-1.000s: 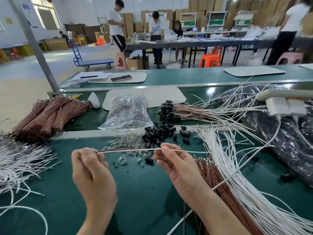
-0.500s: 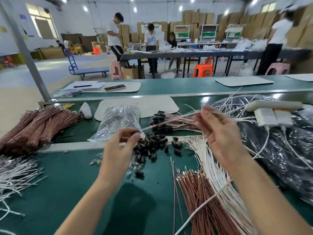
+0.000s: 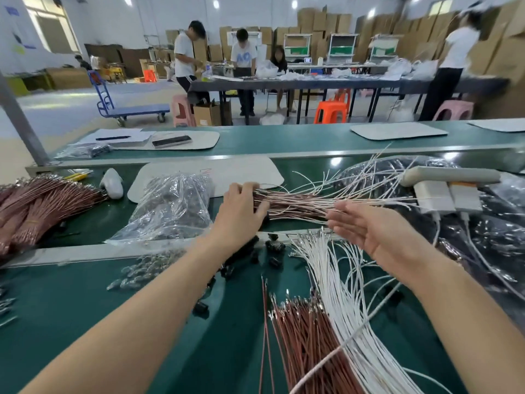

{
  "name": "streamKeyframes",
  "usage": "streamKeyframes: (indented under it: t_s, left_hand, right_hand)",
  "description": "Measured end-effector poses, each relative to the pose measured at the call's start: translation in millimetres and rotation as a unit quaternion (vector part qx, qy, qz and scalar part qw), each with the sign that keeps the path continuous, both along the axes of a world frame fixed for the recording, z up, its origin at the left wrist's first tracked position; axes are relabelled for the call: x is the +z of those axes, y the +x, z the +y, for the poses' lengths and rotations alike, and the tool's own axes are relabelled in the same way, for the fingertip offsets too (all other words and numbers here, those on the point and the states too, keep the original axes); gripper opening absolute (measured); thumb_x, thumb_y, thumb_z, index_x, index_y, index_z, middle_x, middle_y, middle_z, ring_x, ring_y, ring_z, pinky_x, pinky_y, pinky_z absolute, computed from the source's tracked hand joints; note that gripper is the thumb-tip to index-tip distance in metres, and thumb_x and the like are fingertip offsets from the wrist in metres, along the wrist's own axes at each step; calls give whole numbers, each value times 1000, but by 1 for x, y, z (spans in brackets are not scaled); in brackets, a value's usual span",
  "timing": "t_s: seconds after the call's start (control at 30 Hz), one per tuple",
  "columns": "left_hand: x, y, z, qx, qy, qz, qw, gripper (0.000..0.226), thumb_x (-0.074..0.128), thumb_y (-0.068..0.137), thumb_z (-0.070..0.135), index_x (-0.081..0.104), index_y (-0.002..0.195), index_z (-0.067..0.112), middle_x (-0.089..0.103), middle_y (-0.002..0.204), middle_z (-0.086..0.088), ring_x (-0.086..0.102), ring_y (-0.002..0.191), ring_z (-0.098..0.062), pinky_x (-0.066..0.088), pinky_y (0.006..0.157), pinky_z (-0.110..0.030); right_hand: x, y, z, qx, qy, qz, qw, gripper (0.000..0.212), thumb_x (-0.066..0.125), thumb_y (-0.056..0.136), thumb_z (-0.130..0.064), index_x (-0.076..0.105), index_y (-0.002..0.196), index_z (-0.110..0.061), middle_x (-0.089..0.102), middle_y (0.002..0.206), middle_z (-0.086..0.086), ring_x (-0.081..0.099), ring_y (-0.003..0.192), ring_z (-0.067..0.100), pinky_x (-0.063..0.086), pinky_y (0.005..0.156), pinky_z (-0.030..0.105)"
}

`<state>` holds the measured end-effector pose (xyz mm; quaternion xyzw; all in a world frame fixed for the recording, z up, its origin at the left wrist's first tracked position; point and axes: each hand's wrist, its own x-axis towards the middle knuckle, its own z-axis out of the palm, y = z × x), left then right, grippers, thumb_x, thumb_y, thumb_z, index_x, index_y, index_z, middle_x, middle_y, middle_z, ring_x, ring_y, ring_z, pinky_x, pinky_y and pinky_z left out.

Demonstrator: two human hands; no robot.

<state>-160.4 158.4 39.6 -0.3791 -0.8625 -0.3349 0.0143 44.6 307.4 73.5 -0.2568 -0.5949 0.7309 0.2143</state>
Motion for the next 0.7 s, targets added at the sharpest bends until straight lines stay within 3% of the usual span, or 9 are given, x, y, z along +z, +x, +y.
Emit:
streamKeyframes:
  t_s: [0.1, 0.2, 0.3, 0.43, 0.57, 0.63, 0.7]
  left_hand:
    - [-15, 34, -38, -69, -30, 13, 997, 41, 51, 103, 39, 48, 139, 22, 48, 127, 2, 46, 119, -14, 36, 104, -26]
    - [-15, 66, -76, -97, -104, -5, 990, 26, 48, 103, 44, 56, 123, 29, 50, 110, 15, 53, 99, -2, 47, 96, -27]
    - [-8, 97, -105, -70, -182, -29, 980, 23, 44, 104, 47, 55, 105, 27, 61, 97, 11, 61, 84, -8, 56, 82, -35]
    - [-5, 136, -123, -56, -311, -25, 948, 43, 42, 102, 55, 52, 97, 13, 61, 82, -2, 61, 72, -21, 52, 64, -35]
    - [-5, 164, -118, -38, -345, -5, 938, 32, 49, 102, 43, 45, 87, 14, 46, 77, 0, 52, 72, -25, 40, 62, -33]
    - [-1, 173, -113, -23, -349, -7, 937, 32, 51, 100, 31, 41, 74, 15, 46, 75, -1, 53, 73, -26, 40, 64, -32]
    - [1, 180, -108, -10, -352, 0, 936, 28, 50, 99, 25, 42, 75, 12, 55, 84, -3, 59, 84, -31, 41, 69, -34]
  right_hand:
    - [-15, 12, -14, -13, 47, -35, 998, 22, 50, 105, -14, 70, 112, -12, 78, 100, 9, 76, 89, 24, 62, 70, 25]
    - [-19, 19, -34, -7, 97, -56, 994, 20, 52, 104, -14, 71, 110, -18, 79, 96, 2, 76, 87, 20, 62, 70, 26]
    - [-21, 23, -58, 6, 139, -60, 988, 19, 51, 104, -14, 69, 109, -19, 77, 94, -1, 74, 88, 18, 61, 71, 24]
    - [-28, 28, -90, 14, 190, -65, 979, 19, 50, 105, -16, 66, 112, -23, 75, 98, -2, 71, 90, 16, 59, 74, 25]
    - [-37, 37, -115, 3, 239, -68, 969, 22, 49, 105, -18, 66, 111, -30, 74, 97, -7, 70, 88, 10, 54, 76, 24]
    - [-42, 40, -125, 2, 275, -80, 958, 23, 50, 104, -20, 64, 108, -37, 73, 96, -10, 69, 81, 10, 56, 75, 29]
    - [-48, 39, -134, -3, 308, -91, 947, 22, 51, 102, -22, 63, 107, -40, 73, 95, -10, 65, 66, 17, 54, 64, 27]
